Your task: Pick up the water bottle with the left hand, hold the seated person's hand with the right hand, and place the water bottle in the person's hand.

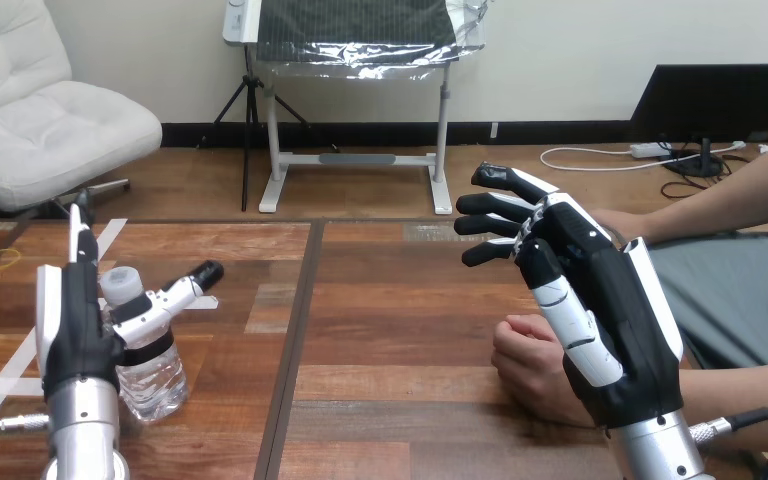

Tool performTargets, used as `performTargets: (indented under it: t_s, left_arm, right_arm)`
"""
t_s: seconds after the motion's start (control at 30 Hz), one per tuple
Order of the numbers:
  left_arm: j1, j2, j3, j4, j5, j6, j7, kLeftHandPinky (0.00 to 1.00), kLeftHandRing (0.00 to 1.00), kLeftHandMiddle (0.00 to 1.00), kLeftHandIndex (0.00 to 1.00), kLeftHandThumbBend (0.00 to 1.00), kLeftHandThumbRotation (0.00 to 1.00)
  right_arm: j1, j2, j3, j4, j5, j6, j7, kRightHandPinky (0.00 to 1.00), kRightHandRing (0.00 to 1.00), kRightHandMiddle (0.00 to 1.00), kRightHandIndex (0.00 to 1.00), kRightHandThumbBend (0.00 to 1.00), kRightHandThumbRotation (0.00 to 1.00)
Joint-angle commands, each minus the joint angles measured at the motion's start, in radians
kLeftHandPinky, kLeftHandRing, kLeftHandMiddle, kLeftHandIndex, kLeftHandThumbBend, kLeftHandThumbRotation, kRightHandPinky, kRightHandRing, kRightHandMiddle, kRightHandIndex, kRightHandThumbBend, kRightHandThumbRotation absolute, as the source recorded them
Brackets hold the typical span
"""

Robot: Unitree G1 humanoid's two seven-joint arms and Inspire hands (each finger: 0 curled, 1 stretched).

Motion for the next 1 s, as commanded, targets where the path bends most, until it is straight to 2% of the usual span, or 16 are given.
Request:
performTargets:
  t_s: [0.0, 0.37, 0.97]
  left_arm:
    - [-0.023, 0.007, -0.013, -0.029, -0.008, -0.015, -0.014, 0.99, 1.0, 1.0, 1.0, 0.99, 0.29]
    - [0.007, -0.002, -0.011, -0.063, -0.035, 0.011, -0.041, 0.98, 1.0, 1.0, 1.0, 1.0, 0.3]
    - [0.042, 0.007, -0.022, -0.142, -0.006, 0.083, -0.026, 0.99, 1.0, 1.0, 1.0, 0.99, 0.32]
  right_arm:
    - [-0.03, 0.0, 0.001, -0.041, 0.005, 0.0, -0.003, 0.58, 0.71, 0.75, 0.79, 0.56, 0.75]
    - [-0.03, -0.001, 0.0, -0.038, 0.013, -0.007, 0.002, 0.58, 0.71, 0.75, 0.8, 0.55, 0.75]
    - [-0.033, -0.001, -0.001, -0.03, 0.011, -0.01, 0.002, 0.58, 0.71, 0.75, 0.8, 0.55, 0.74]
